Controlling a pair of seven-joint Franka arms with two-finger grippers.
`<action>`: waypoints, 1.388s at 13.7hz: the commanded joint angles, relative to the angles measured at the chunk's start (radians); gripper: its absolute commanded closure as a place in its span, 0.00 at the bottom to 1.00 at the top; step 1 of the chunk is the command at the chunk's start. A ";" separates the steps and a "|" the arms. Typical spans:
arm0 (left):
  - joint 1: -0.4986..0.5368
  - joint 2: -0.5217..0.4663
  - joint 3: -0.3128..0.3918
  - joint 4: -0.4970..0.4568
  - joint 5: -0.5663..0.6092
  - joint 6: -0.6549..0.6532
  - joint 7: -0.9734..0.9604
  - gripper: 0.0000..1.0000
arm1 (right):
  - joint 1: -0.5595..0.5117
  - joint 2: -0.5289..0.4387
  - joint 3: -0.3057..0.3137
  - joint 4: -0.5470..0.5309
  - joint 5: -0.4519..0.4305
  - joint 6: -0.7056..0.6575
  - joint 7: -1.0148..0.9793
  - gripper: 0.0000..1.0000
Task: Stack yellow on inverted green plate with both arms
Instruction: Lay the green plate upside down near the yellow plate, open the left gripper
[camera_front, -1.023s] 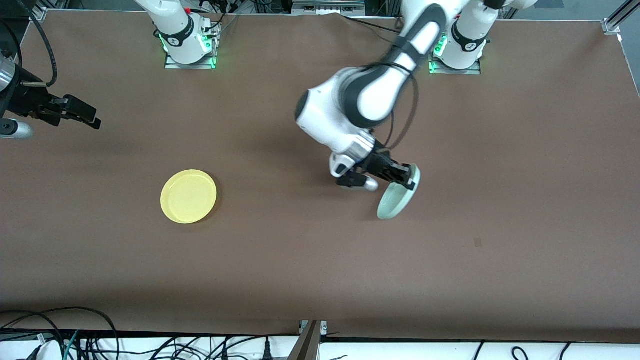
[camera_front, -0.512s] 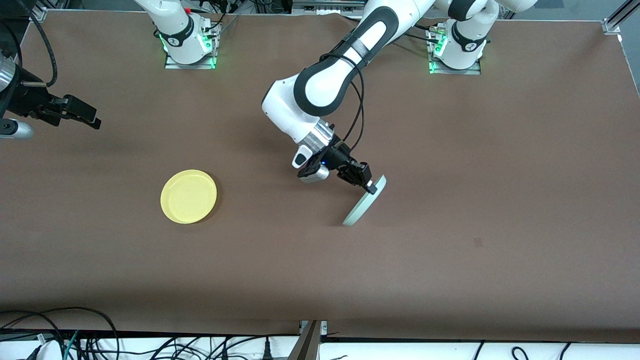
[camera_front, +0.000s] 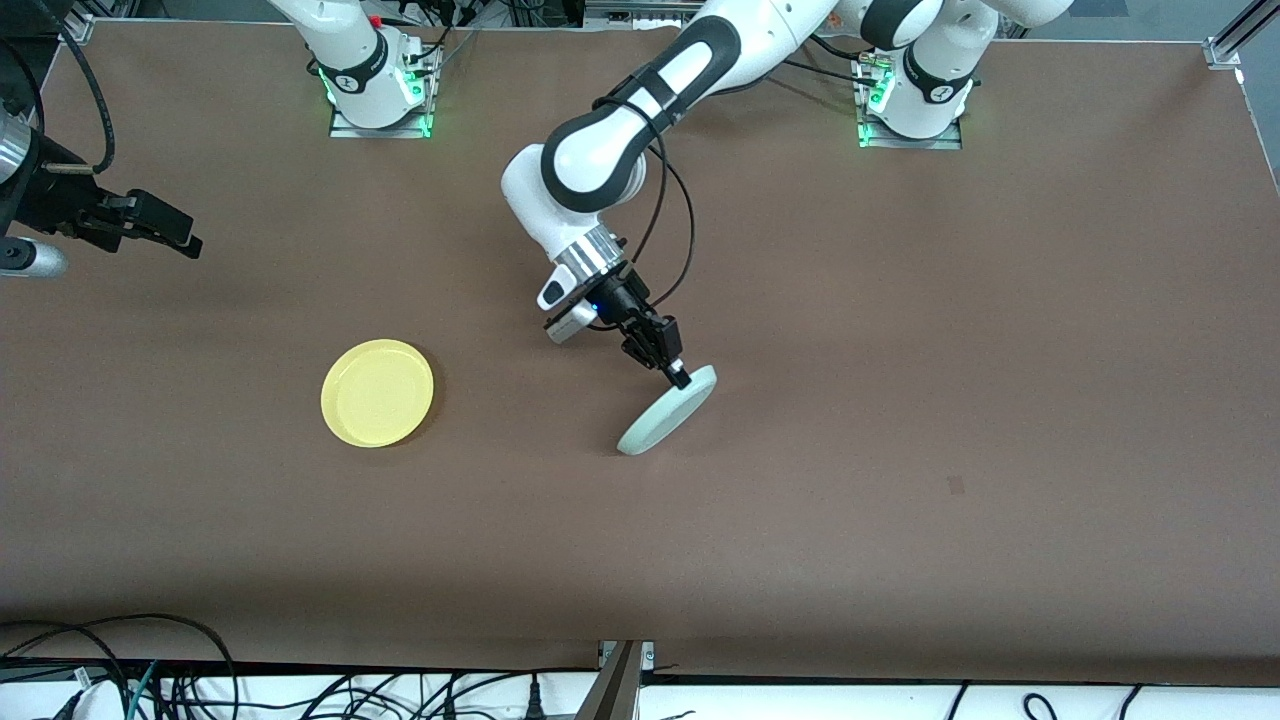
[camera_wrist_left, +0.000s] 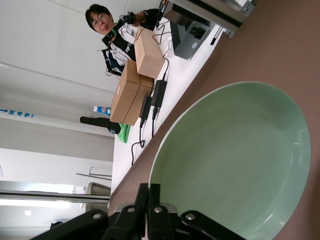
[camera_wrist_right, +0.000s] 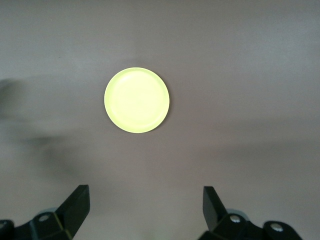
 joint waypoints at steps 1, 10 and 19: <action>-0.021 0.024 0.013 0.036 0.029 -0.012 -0.011 1.00 | -0.005 0.000 0.004 0.014 0.002 -0.018 -0.011 0.00; -0.150 0.084 0.015 -0.016 0.061 -0.041 -0.189 0.01 | -0.005 -0.001 0.003 0.016 0.002 -0.051 -0.005 0.00; -0.345 0.094 -0.014 -0.027 -0.143 -0.064 -0.643 0.00 | -0.005 0.000 0.001 0.014 0.004 -0.053 -0.005 0.00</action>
